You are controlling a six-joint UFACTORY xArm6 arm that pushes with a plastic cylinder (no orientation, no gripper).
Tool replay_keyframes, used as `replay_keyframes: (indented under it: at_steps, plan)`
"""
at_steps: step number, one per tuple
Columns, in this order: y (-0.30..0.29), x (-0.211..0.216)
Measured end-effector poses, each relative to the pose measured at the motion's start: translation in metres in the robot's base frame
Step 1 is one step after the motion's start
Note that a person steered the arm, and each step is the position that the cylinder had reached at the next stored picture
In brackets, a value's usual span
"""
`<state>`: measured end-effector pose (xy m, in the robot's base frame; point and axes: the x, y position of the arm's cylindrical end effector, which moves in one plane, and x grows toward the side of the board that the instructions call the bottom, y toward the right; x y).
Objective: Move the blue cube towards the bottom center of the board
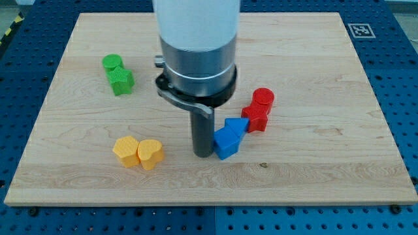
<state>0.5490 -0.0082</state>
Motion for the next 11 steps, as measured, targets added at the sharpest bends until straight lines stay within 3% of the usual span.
replay_keyframes:
  at_steps: [1,2,3,4,6,9,10,11]
  plan:
    - [-0.001,0.007]
    - [-0.049,-0.005]
    - [-0.049,-0.064]
    - [-0.001,-0.07]
    - [0.007,-0.037]
    - [0.019,-0.068]
    - [0.043,-0.031]
    - [0.043,-0.025]
